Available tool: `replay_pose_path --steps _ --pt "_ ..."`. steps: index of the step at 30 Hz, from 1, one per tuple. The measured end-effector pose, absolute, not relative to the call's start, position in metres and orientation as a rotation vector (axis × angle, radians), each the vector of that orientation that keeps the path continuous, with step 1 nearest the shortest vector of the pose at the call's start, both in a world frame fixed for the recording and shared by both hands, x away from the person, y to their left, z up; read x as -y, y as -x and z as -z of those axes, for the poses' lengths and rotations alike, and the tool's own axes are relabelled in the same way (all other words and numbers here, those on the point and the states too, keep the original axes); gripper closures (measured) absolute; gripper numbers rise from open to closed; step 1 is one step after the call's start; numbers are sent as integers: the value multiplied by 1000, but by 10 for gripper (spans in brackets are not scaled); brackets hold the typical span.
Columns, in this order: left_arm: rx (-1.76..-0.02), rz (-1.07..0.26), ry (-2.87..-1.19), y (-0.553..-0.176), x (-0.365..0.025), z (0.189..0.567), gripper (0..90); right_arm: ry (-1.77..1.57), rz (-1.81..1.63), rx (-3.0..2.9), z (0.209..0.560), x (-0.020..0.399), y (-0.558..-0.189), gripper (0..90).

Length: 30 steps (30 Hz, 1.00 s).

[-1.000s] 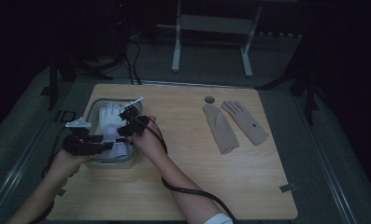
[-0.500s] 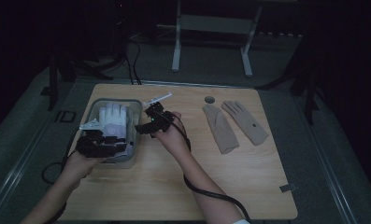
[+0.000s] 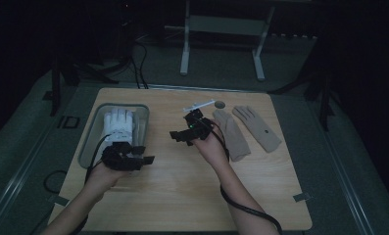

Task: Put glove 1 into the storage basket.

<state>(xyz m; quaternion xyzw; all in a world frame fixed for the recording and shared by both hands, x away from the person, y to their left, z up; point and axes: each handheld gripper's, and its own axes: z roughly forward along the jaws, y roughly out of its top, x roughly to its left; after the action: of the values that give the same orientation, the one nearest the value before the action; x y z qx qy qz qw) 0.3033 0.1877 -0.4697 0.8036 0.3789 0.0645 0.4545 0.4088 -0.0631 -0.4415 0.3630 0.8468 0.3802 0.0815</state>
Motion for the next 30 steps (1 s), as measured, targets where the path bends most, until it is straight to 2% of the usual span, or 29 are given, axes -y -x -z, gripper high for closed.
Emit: replay_pose_path --steps 3,7,9,14,17,22,24,30 --pt "-907 -144 -1995 -302 -175 474 413 -1094 -1131 -2510 442 79 -410 186" --pt "-842 -114 -2017 -298 -158 486 355 -1081 -1124 -2497 446 98 -412 185" --pt "-840 -123 -2003 -296 -149 494 285 -1092 -1156 -2481 447 108 -414 183" --pt "-838 -129 -1971 -291 -133 514 178 -1076 -1165 -2479 452 129 -418 175" --pt "-824 -167 -1962 -288 -129 522 141 -1094 -1161 -2469 455 141 -420 174" --pt "-830 -207 -1924 -285 -130 531 135 -1096 -1150 -2461 461 156 -424 146" --pt "-836 -207 -1933 -285 -131 535 74 -1098 -1125 -2457 465 165 -426 144" --pt "-825 -242 -1977 -278 -128 548 40 -1164 -1091 -2416 472 183 -433 136"
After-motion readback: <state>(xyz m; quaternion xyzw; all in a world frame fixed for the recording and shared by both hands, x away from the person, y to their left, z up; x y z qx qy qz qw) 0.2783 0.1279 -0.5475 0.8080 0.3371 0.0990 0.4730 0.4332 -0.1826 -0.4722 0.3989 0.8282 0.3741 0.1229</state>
